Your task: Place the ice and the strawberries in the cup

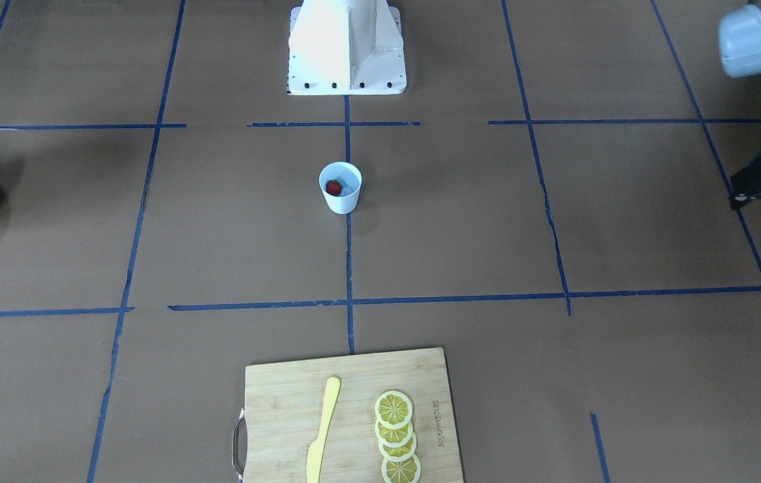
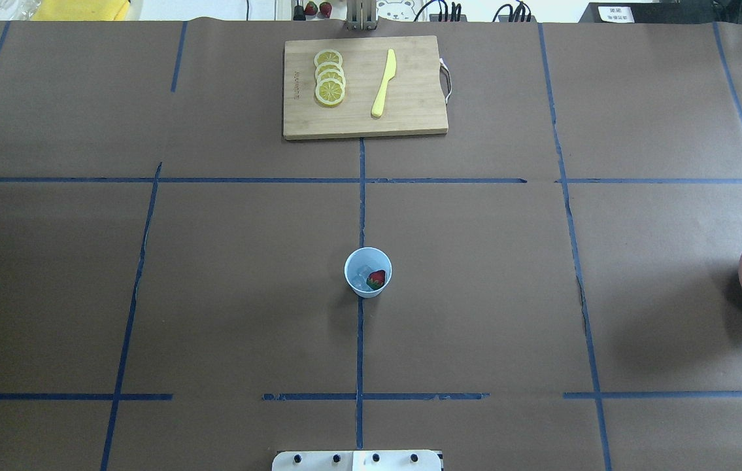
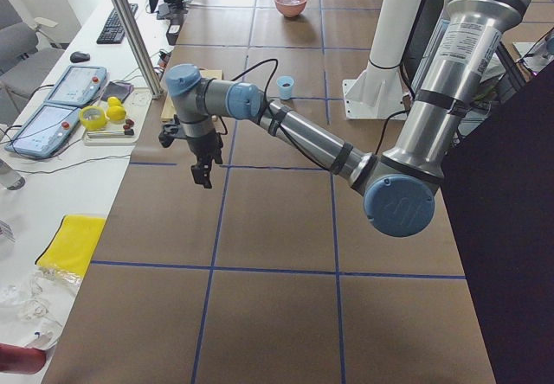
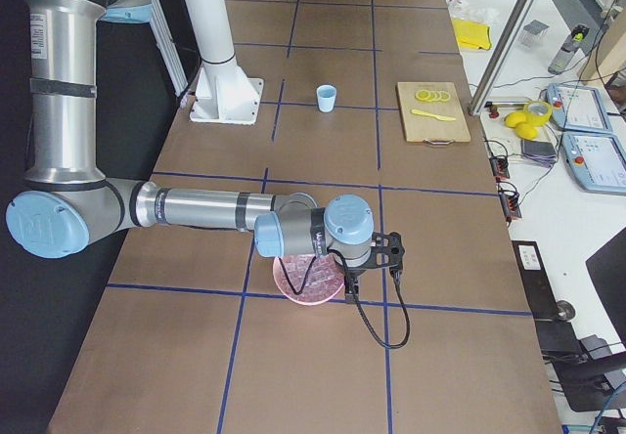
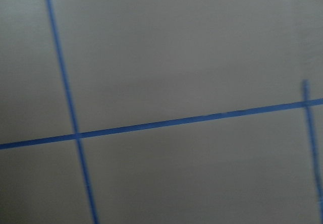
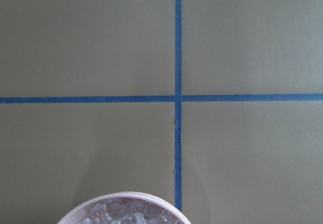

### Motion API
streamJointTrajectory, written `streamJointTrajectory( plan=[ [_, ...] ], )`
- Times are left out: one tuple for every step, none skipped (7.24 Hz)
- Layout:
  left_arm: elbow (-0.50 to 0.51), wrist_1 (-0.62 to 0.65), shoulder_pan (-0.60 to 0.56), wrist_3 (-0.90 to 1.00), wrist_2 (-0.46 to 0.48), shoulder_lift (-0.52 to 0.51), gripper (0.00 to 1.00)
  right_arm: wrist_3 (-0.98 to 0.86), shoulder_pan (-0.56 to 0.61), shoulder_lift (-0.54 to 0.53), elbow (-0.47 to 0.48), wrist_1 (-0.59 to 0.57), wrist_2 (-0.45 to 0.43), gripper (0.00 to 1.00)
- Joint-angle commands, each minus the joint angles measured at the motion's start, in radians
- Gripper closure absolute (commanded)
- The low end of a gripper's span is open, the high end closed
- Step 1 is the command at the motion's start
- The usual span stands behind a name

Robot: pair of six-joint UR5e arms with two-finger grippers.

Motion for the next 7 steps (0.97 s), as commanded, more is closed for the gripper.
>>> streamJointTrajectory(
  plan=[
    [0.184,-0.305,-0.076,0.043,-0.081,0.112,0.00,0.002,0.000,0.000,-0.005,0.001,0.002,0.00],
    [0.214,-0.328,-0.083,0.043,-0.081,0.113,0.00,-0.003,0.000,0.000,-0.007,0.000,0.000,0.00],
    [0.214,-0.325,-0.093,0.041,-0.079,0.113,0.00,-0.005,0.000,0.000,-0.007,0.000,-0.001,0.00],
    [0.212,-0.325,-0.107,0.041,-0.081,0.116,0.00,-0.003,0.000,0.000,-0.008,0.000,-0.003,0.00],
    [0.211,-0.325,-0.118,0.041,-0.079,0.116,0.00,0.005,0.000,0.000,-0.007,0.001,-0.003,0.00],
    [0.211,-0.325,-0.132,0.041,-0.079,0.122,0.00,0.003,0.000,0.000,-0.007,0.001,-0.003,0.00],
    [0.208,-0.325,-0.146,0.041,-0.081,0.145,0.00,0.005,0.000,0.001,-0.004,0.001,-0.003,0.00]
  ],
)
